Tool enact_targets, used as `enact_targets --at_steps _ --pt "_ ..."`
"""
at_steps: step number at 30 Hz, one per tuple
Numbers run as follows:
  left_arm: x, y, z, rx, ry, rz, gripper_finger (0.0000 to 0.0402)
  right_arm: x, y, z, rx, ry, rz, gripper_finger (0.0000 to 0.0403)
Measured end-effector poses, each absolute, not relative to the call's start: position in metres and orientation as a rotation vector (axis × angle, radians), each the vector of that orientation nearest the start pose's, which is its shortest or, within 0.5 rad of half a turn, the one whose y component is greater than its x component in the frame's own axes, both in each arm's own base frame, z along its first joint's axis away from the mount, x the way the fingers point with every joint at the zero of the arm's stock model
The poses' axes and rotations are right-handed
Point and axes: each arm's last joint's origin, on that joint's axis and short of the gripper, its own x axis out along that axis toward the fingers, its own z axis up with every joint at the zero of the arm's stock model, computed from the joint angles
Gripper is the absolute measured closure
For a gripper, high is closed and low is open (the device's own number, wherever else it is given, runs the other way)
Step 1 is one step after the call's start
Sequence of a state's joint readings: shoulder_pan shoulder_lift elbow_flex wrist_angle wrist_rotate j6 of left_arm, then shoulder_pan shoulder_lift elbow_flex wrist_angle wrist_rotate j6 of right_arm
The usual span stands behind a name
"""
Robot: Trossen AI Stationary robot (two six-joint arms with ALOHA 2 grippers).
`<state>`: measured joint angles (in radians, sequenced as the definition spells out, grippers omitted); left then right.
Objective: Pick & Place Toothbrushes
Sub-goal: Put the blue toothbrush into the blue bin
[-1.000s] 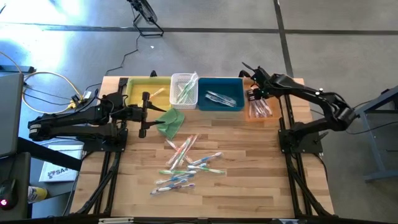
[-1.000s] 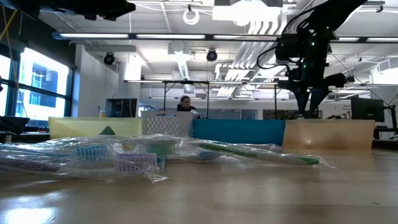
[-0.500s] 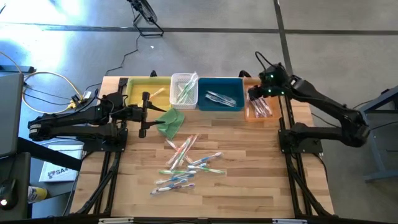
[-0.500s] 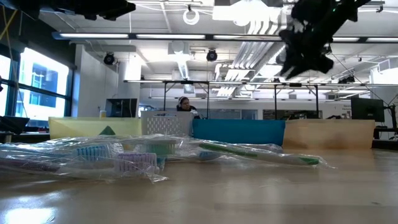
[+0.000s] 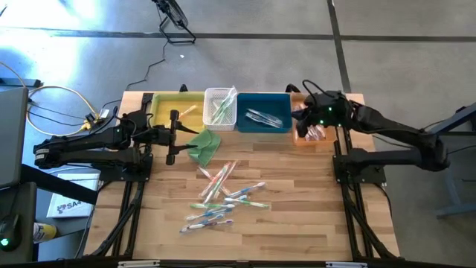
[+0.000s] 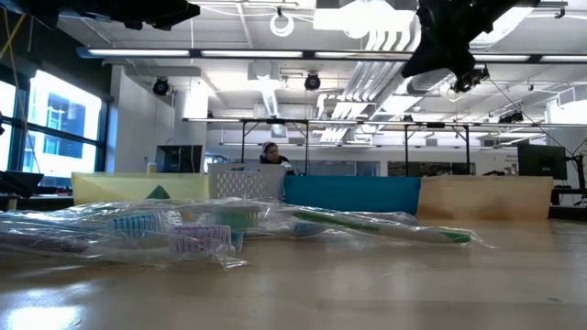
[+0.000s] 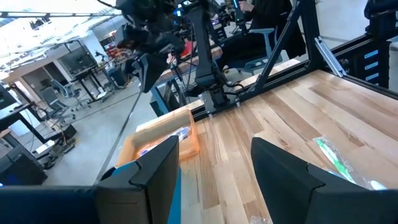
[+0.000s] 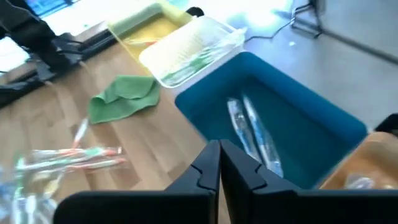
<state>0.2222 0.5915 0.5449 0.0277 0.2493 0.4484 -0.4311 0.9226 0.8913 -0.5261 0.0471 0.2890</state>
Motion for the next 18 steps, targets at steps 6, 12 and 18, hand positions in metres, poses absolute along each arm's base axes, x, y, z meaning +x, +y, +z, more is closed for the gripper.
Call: enact_targets --at_steps 6,12,18 --pt "0.142 0.025 0.297 0.461 0.012 -0.031 0.0206 0.185 -0.063 0.316 0.318 0.468 -0.470 0.0400" --pt "0.142 0.025 0.297 0.470 0.012 -0.031 0.0206 0.202 -0.040 0.316 0.254 0.460 -0.305 0.0400" --pt "0.142 0.025 0.297 0.469 0.014 -0.032 0.0206 0.222 -0.019 0.306 0.209 0.499 -0.194 0.0400"
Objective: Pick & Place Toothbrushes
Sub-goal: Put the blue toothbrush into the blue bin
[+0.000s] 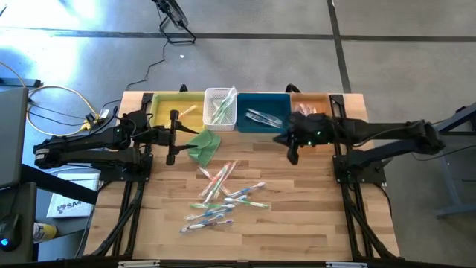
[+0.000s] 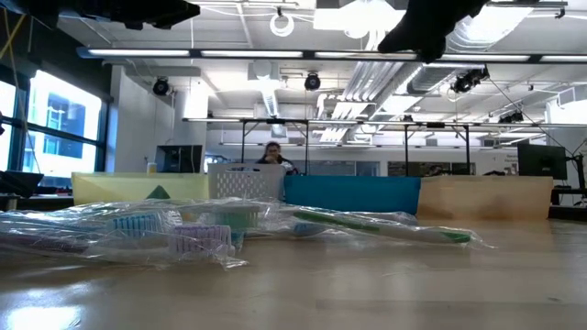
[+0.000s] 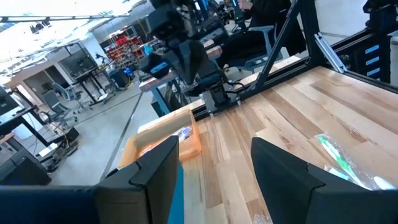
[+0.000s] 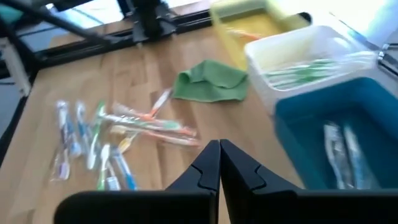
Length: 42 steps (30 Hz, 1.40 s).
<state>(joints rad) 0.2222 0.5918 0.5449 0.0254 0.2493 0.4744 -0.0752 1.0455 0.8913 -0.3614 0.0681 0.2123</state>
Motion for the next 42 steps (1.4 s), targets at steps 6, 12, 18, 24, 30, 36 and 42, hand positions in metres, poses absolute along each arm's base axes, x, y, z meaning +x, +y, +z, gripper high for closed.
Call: enact_targets --at_steps 6,12,18,24,30,36,42 --pt "0.142 0.025 0.297 0.469 0.015 -0.032 0.0206 0.243 -0.004 0.294 0.165 0.517 -0.101 0.0400" --pt "0.142 0.025 0.296 0.460 0.021 -0.034 0.0206 0.258 0.001 0.290 0.124 0.483 -0.072 0.0401" --pt "0.142 0.025 0.297 0.459 0.020 -0.034 0.0206 0.258 0.001 0.289 0.111 0.491 -0.066 0.0401" --pt "0.142 0.025 0.297 0.437 0.020 -0.034 0.0206 0.258 -0.001 0.288 0.106 0.494 -0.075 0.0401" --pt "0.142 0.025 0.297 0.425 0.020 -0.033 0.0206 0.258 -0.007 0.289 0.058 0.484 -0.089 0.0401" --pt "0.142 0.025 0.299 0.440 -0.007 -0.026 0.0206 0.263 -0.010 0.289 0.052 0.456 -0.095 0.0401" --pt "0.142 0.025 0.300 0.474 -0.010 -0.025 0.0206 0.276 -0.006 0.274 0.034 0.504 -0.067 0.0401"
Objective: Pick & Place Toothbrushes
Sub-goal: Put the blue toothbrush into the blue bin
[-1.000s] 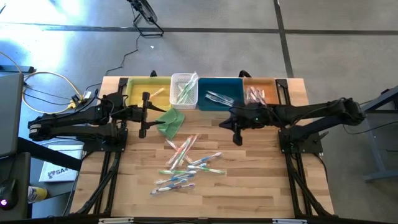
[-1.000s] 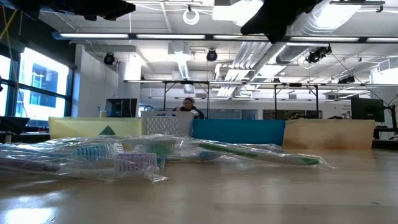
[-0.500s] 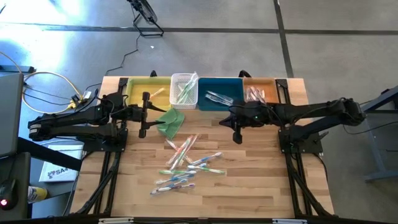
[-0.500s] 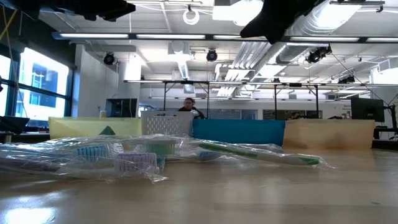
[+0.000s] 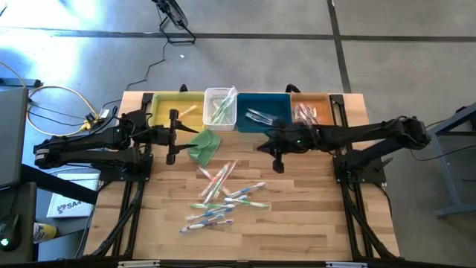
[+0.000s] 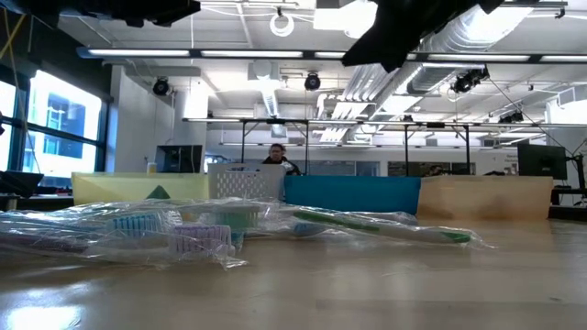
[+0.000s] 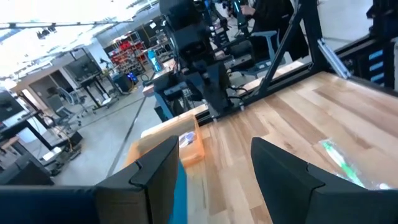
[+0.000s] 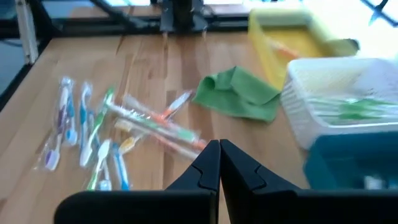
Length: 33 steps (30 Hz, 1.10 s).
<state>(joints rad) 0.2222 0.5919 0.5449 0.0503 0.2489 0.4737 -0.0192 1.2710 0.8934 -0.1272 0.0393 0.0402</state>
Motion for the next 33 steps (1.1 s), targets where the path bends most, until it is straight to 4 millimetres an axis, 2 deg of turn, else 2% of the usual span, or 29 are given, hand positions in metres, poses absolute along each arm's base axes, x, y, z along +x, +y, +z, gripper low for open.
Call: enact_targets --at_steps 4,11,17,25,29,33 --pt "0.142 0.025 0.300 0.494 -0.009 -0.025 0.0206 0.292 0.001 0.269 0.032 0.577 -0.017 0.0401" --pt "0.142 0.025 0.299 0.494 -0.008 -0.026 0.0206 0.317 0.014 0.270 -0.042 0.766 0.061 0.0401" --pt "0.142 0.025 0.298 0.491 0.004 -0.029 0.0206 0.326 0.020 0.265 -0.050 0.856 0.080 0.0401" --pt "0.142 0.025 0.294 0.481 0.041 -0.039 0.0206 0.328 0.030 0.255 -0.018 0.908 0.111 0.0398" --pt "0.142 0.025 0.293 0.477 0.055 -0.045 0.0206 0.328 0.040 0.247 -0.018 0.952 0.127 0.0366" --pt "0.142 0.025 0.294 0.481 0.044 -0.035 0.0206 0.332 0.050 0.233 -0.034 1.003 0.154 0.0304"
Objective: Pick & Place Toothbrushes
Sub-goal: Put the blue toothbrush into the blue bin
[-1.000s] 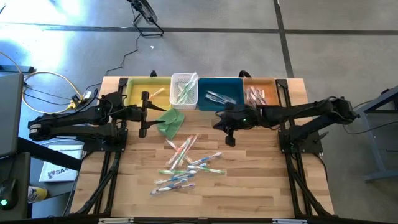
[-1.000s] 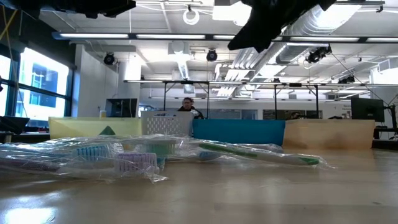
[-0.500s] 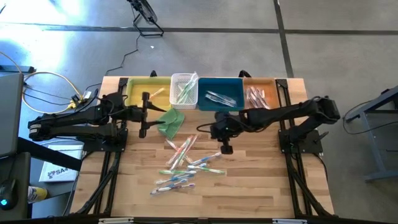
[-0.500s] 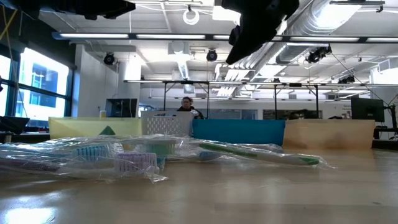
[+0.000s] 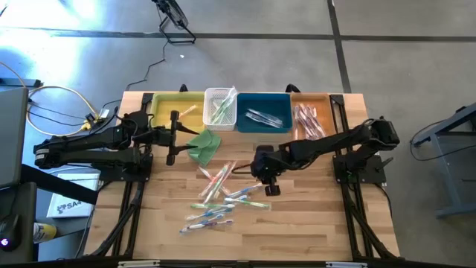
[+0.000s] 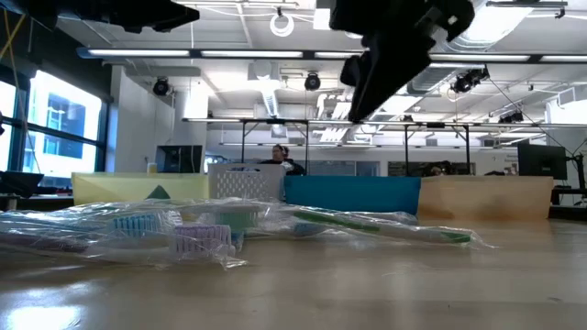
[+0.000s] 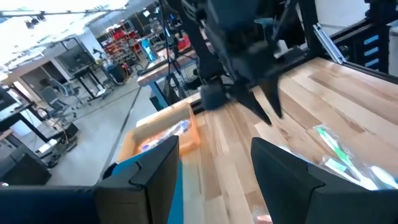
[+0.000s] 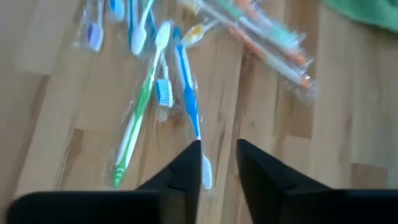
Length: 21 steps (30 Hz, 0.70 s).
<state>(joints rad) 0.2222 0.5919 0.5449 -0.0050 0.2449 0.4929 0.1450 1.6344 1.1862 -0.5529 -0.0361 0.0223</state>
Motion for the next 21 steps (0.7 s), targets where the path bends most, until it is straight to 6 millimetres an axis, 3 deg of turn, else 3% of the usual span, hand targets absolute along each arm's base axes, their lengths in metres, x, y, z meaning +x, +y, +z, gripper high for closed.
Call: enact_targets --at_steps 7,13,21 --pt "0.142 0.025 0.294 0.476 0.050 -0.035 0.0206 0.342 0.067 0.200 -0.065 1.095 0.188 0.0235" --pt "0.142 0.025 0.294 0.476 0.050 -0.035 0.0206 0.352 0.071 0.171 -0.068 1.157 0.180 0.0234" --pt "0.142 0.025 0.292 0.473 0.069 -0.041 0.0206 0.364 0.073 0.149 -0.064 1.140 0.182 0.0237"
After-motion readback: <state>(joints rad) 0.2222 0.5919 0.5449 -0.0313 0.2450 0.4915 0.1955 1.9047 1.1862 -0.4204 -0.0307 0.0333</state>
